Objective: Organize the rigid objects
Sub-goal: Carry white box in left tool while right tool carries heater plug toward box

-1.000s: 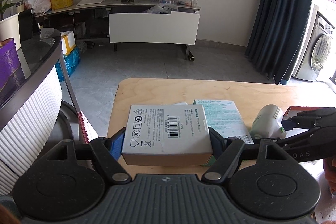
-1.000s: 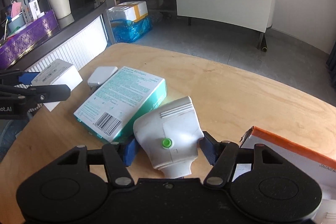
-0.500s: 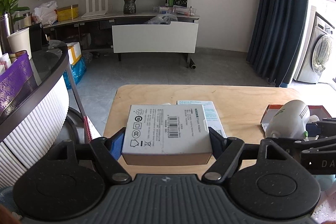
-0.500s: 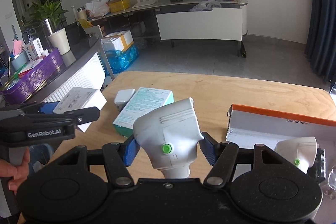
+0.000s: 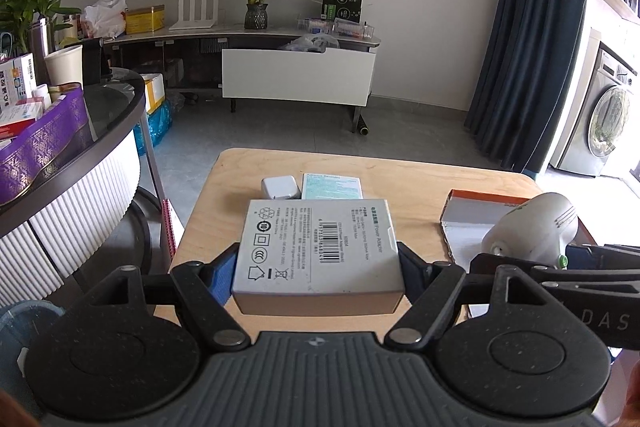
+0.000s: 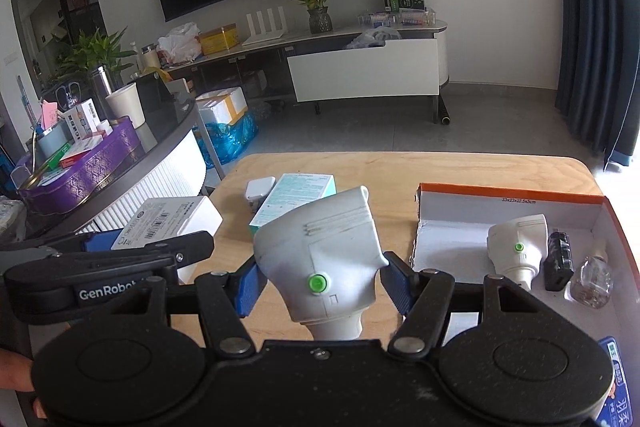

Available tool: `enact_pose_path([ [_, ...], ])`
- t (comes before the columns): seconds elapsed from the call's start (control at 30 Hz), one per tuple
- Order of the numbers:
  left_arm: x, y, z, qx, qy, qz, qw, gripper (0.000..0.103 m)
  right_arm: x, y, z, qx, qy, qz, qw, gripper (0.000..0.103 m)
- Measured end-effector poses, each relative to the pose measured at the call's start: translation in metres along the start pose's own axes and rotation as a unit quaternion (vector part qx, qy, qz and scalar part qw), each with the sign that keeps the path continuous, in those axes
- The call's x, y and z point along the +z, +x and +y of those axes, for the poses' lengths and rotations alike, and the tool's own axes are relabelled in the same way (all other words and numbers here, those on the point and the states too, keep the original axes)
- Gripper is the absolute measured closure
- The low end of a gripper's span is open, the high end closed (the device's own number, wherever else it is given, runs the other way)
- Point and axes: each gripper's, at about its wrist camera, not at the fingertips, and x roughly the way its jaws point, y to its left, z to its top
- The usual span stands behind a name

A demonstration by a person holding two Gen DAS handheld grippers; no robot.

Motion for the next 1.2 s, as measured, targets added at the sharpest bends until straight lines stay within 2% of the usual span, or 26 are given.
enact_pose_path([
  [0.37, -0.014, -0.020, -0.010, 0.005, 0.000, -0.007, 1.0000, 0.024, -0.020, -0.041, -0.005, -0.006, 0.012, -0.022, 1.000, 0.027],
  [1.2, -0.031, -0.054, -0.035, -0.010, 0.015, -0.031, 0.9993, 0.024, -0.038, -0.089, -0.009, -0.022, 0.016, -0.053, 0.998, 0.027],
])
